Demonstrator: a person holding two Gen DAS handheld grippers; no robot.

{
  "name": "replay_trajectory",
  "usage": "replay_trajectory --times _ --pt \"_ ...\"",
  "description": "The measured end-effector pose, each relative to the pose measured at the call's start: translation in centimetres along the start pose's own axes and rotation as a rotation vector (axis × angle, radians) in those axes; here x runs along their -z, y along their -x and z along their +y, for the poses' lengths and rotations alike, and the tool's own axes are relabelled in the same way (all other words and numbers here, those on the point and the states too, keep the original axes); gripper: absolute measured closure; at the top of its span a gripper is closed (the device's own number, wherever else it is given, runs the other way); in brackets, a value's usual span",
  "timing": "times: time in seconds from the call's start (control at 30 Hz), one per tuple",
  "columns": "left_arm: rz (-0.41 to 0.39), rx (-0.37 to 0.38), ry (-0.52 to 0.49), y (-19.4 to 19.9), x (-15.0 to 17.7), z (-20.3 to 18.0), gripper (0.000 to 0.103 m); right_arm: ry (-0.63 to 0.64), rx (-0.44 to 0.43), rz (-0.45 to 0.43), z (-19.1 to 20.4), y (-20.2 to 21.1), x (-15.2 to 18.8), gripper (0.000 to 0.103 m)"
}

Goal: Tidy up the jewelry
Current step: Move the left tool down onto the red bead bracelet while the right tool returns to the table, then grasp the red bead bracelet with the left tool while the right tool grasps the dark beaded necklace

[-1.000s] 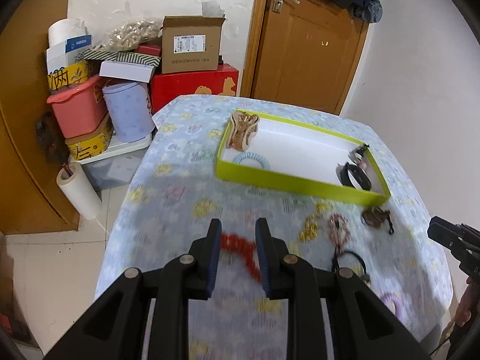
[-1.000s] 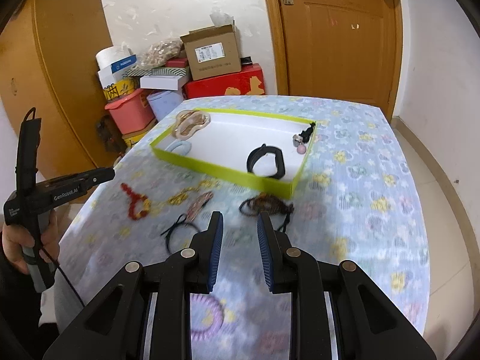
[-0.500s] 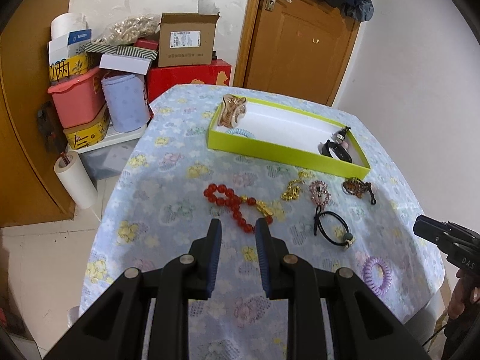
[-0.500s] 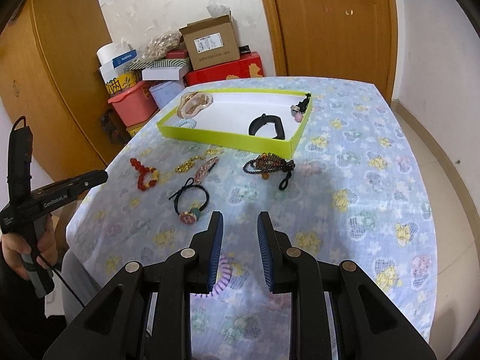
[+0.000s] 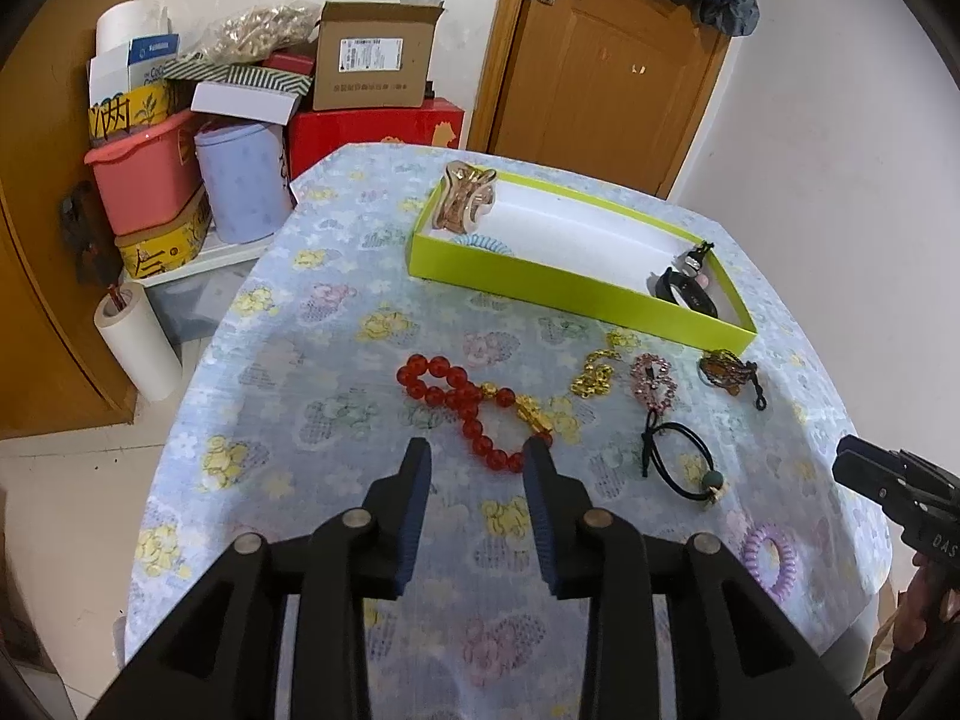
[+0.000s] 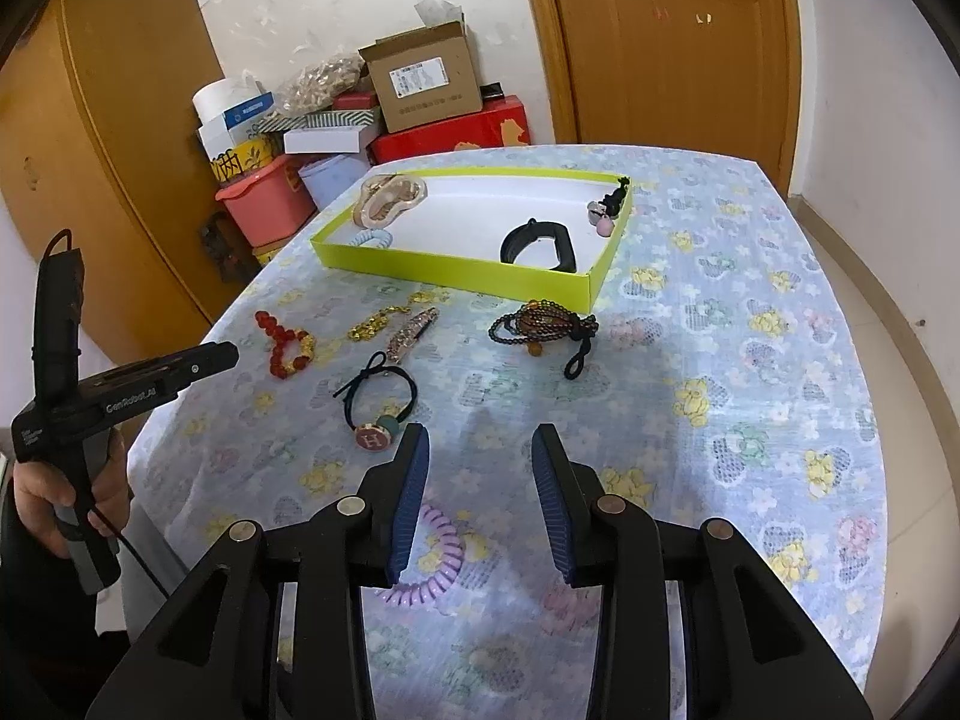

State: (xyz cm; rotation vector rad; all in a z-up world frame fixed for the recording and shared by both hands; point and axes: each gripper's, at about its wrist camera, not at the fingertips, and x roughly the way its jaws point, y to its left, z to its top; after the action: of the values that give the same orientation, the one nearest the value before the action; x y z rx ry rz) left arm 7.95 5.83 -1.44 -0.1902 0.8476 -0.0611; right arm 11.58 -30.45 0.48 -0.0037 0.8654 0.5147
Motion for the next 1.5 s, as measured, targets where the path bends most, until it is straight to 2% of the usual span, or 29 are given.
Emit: replay_trajectory --times 0.5,0.83,1.0,1.17,1.2,1.37,1.43,1.47,1.5 --pt "0.035 0.002 0.057 -4.6 -2.1 0.5 0.069 -0.021 0.016 0.026 -1.1 -2.9 -1.2 0.066" --pt "0.034 0.016 0.009 -6.5 -3.3 -0.9 0.069 -0.040 0.034 0.031 -2.5 -5.4 -2.6 0.066" --pt "0.028 -0.005 -0.026 -7.0 -3.5 -1.3 0.069 -0.054 0.049 0.030 -3.5 -6.7 -3.5 0.066" --pt "0.025 -0.019 -0.042 -7.3 -3.8 -1.4 0.080 -0.053 0.057 0.031 -4.3 -7.9 -4.3 0.066" --pt "0.025 -0.020 -0.042 -7.3 -3.8 -1.3 0.086 -0.054 0.058 0.034 -4.5 -8.3 -4.4 0.066" --pt "0.027 -0.020 -0.048 -7.4 -3.9 -1.3 0.087 -0.070 0.018 0.036 -5.2 -9.2 -5.2 0.066" --pt "0.024 -0.018 -0.053 -7.4 -4.0 -1.3 0.093 -0.063 0.007 0.041 -5.2 -9.3 -5.2 0.066" --pt "0.024 -0.018 -0.056 -7.4 -4.0 -1.3 0.093 -0.059 0.007 0.038 -5.1 -9.3 -5.1 0.067" --pt "0.024 -0.020 -0.059 -7.4 -4.1 -1.3 0.093 -0.053 0.006 0.040 -5.0 -9.3 -5.0 0.074"
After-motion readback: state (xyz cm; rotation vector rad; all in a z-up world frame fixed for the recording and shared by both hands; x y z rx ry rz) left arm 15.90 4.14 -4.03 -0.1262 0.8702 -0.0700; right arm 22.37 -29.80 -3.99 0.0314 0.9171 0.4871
